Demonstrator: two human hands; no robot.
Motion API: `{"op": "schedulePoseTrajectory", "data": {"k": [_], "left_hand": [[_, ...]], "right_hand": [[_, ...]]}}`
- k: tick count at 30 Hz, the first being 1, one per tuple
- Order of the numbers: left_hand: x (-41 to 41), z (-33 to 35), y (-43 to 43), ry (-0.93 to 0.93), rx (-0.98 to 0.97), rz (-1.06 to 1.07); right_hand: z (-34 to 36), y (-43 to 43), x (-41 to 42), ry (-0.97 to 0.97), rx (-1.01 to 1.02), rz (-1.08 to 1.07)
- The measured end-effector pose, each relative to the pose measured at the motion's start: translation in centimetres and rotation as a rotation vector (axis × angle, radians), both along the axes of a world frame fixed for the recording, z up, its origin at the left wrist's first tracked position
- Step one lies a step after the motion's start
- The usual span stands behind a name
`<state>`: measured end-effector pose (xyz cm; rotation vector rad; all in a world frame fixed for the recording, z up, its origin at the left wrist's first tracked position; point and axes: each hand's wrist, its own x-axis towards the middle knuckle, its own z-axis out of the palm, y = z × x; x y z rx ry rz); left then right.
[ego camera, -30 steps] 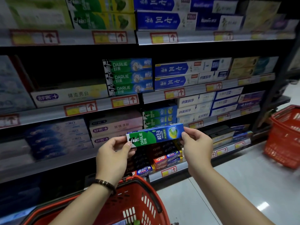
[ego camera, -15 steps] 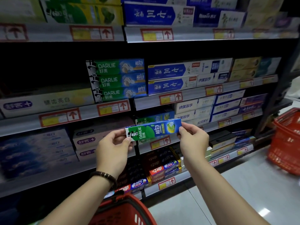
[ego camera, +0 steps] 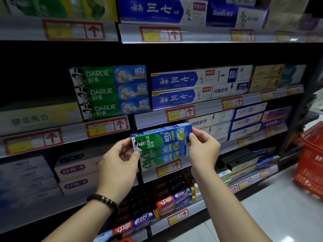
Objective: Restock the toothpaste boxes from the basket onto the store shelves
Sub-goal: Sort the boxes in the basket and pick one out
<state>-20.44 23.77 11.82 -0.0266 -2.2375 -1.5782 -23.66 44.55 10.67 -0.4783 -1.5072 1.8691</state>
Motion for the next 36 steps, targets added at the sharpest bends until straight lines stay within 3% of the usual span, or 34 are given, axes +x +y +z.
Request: {"op": "schedulePoseTrajectory", "data": {"k": [11, 24, 36], "left_hand": [[-1.7, -0.4, 0.9, -0.02, -0.126, 0.006], [-3.4, 0.6, 1.0, -0.149, -0.347, -0.022], [-5.4, 2.2, 0.9, -0.246, -0.381, -0.036]], "right_hand": [[-1.2, 0.4, -2.1, -0.001, 0.086, 0.037], [-1.1, -0.4, -3.6, -0.078, 0.121, 0.289], [-1.2, -1.1, -5.0, -0.171, 0.242, 0.389]]}}
